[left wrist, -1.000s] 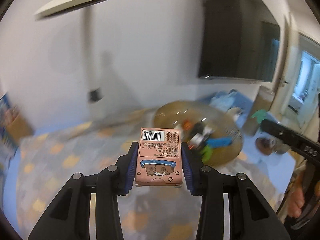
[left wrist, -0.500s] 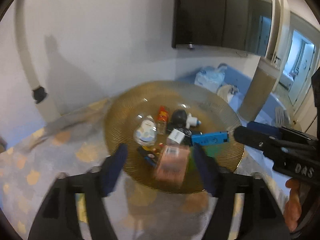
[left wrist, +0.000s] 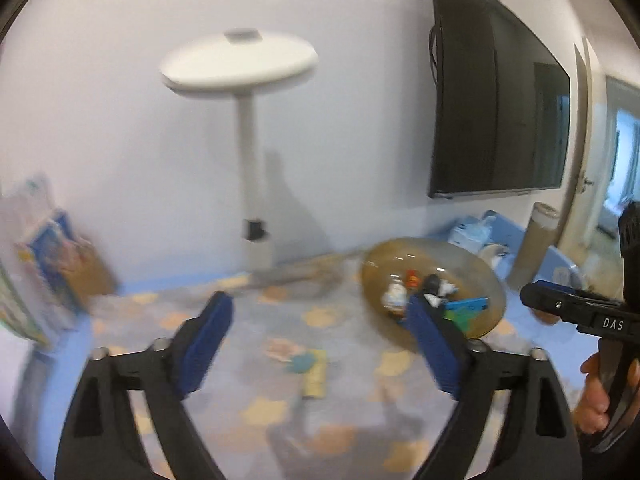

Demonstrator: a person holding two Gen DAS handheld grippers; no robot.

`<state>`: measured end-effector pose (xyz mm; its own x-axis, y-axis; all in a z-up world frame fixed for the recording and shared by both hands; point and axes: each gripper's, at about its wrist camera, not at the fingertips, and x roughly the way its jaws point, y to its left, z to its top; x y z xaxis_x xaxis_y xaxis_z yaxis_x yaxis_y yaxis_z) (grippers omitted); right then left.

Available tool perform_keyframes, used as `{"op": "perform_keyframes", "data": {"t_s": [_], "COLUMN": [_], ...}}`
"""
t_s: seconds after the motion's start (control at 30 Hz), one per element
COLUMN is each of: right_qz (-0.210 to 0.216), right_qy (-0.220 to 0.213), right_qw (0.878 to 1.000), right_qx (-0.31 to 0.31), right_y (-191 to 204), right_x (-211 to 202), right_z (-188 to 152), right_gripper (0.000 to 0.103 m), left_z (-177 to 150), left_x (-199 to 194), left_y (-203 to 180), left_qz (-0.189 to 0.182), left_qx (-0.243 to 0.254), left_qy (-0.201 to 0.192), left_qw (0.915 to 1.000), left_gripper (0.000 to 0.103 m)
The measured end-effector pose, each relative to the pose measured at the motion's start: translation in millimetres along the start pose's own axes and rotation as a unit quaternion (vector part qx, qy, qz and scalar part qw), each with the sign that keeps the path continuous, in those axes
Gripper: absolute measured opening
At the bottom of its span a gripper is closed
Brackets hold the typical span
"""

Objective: Organize rigid objects
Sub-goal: 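Move both tools back toward the yellow tube and blue translucent toy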

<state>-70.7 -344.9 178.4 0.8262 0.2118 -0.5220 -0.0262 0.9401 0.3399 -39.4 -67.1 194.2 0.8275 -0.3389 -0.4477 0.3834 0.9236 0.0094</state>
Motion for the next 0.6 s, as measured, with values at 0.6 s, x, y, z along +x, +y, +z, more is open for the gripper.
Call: {"op": "perform_keyframes", "data": {"t_s": [0.6], "right_qz": [-0.074], "right_qy": [0.119], "right_qw": [0.989], "right_qx": [-0.05], "right_y": [14], "right_x": [124], "right_z": [-119], "right_gripper": [0.084], "left_z": [-165], "left_x": [98], "left_y": [39], "left_qz": [0.057], "left_qx": [0.012], "left_qy": [0.204], "left_qw": [0.9772], "left_gripper": [0.102]}}
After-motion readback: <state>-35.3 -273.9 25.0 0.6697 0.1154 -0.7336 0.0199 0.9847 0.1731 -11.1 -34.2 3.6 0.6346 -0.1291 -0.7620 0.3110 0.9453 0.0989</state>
